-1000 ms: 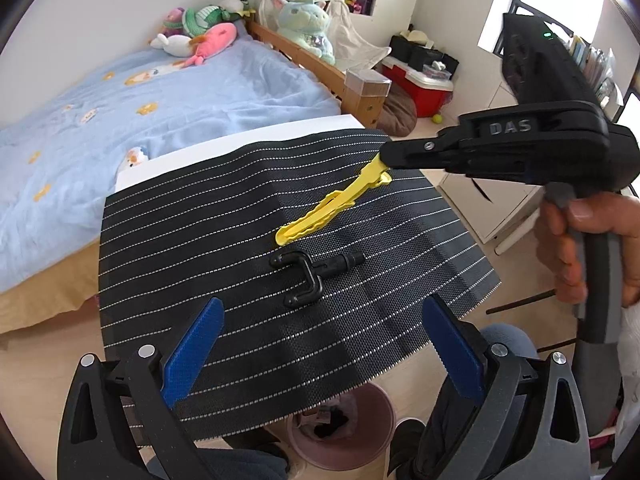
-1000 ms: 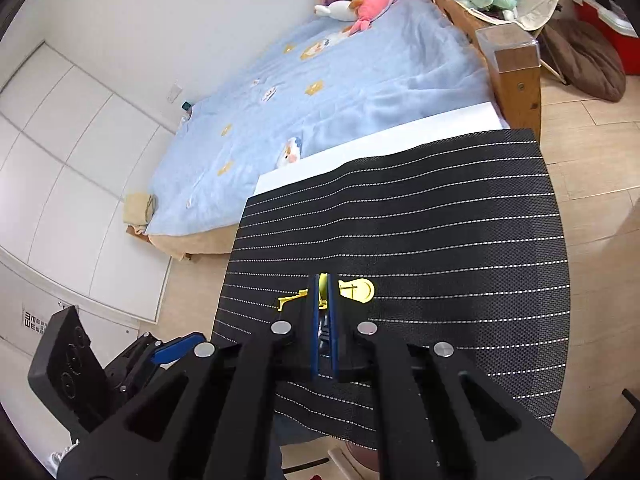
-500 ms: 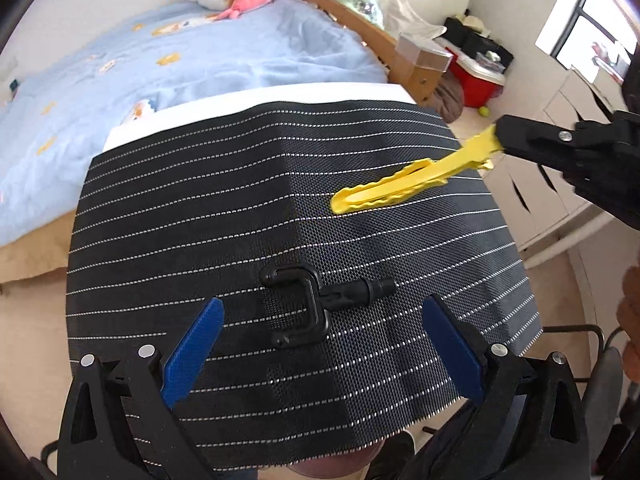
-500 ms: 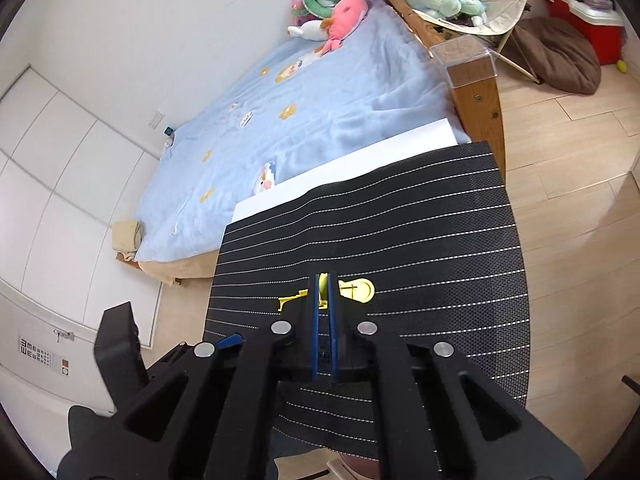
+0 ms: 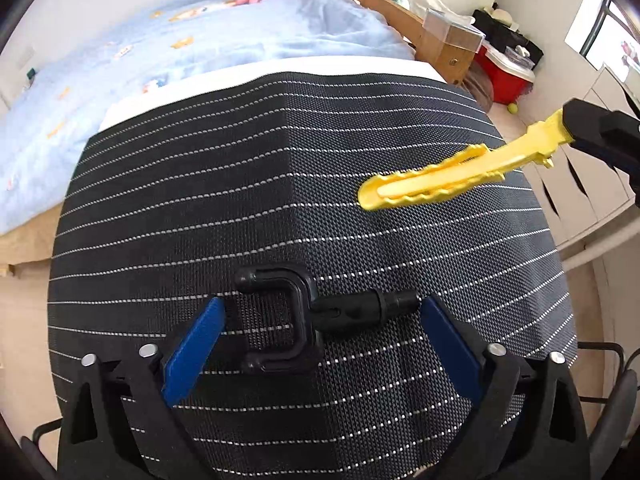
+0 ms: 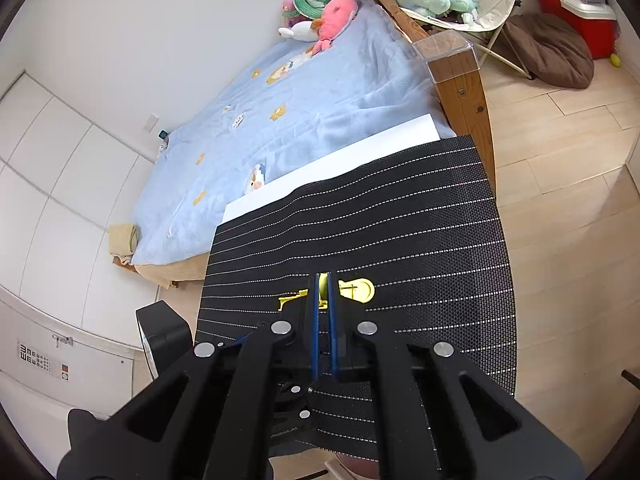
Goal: Collect trash
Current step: 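Grasp the black U-shaped clip with the left gripper while the right gripper holds the yellow clip, then carry the yellow clip over the pink bin and open the right gripper while the left carries the black clip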
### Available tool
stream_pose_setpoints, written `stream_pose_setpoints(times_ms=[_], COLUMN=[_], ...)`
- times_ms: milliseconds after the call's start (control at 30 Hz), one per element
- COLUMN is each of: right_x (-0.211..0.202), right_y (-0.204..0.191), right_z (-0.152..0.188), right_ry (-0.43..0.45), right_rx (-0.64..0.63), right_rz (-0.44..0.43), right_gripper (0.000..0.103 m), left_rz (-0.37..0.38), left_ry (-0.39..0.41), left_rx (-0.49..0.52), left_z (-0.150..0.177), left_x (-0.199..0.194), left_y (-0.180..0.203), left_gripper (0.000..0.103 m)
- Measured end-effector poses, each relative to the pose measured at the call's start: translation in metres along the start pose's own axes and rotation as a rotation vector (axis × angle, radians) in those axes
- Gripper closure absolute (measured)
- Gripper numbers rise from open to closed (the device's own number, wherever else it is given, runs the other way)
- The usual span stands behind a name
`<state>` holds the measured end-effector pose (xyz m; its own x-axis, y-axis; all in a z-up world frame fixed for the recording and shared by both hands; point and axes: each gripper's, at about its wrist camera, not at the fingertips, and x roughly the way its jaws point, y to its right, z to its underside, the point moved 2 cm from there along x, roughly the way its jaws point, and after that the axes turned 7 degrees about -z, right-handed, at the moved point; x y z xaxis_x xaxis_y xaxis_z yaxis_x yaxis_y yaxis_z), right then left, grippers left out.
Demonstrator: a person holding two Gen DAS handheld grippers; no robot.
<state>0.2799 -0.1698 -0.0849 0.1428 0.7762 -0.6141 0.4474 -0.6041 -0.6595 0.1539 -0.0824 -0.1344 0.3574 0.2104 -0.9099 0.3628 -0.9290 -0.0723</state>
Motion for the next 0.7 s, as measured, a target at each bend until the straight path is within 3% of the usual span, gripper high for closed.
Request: stream_pose_setpoints(times_ms=[67, 100, 133, 167, 700], right_x=[0.001, 0.001, 0.002, 0.003, -0.002], right_y=[0.001, 0.001, 0.001, 0.001, -0.013], right_z=[0.002, 0.002, 0.003, 0.003, 0.009], right_ry=[-0.001, -0.003, -0.004, -0.005, -0.005], right_rx=[0.002, 0.001, 0.000, 0.000, -0.034], right_rz=[-0.002, -0.003, -0.004, -0.004, -0.012], right_gripper=[0.100, 0.100, 0.100, 0.100, 0.100], left_rz=[-0.008, -0.008, -0.006, -0.007, 0.086], left_ry=[0.006, 0.008, 0.013, 0.019, 0.071], left_rx=[0.000, 0.003, 0.009, 0.017, 0.089], left_z=[-0.001, -0.001, -0.001, -0.001, 0.015], left_x=[-0.002, -0.003, -0.005, -0.007, -0.034], left_y=[-0.001, -0.001, -0.001, -0.002, -0.025], left_gripper=[0.025, 0.031, 0.042, 0.045, 0.045])
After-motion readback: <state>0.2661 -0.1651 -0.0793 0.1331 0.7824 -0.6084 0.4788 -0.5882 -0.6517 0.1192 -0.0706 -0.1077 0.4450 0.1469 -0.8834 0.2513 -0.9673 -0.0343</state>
